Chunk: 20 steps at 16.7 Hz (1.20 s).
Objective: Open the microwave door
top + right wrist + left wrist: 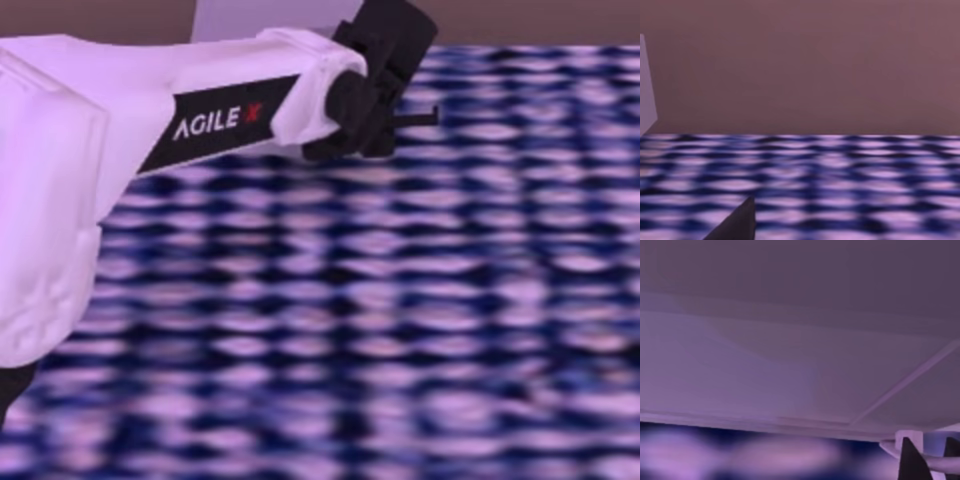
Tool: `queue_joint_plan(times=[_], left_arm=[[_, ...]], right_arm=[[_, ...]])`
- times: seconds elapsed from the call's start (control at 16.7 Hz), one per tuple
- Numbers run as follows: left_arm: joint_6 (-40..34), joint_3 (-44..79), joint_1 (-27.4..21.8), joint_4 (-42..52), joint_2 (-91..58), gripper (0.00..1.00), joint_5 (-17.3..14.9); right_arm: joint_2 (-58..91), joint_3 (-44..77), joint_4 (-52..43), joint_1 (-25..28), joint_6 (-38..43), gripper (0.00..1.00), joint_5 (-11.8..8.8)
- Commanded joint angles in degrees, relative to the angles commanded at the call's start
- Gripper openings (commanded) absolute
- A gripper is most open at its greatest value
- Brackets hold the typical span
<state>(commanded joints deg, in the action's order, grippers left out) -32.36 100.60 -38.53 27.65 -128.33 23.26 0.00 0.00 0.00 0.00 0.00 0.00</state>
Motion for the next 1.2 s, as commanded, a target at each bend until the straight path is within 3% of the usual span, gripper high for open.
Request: queue_joint_plan(times=[1.2], left_arm=[[2.3, -3.6, 0.2, -2.4, 2.1, 0.00, -1.5]], right_arm=[[0.0, 0.0, 0.0, 0.0, 0.0, 1.00, 0.0]])
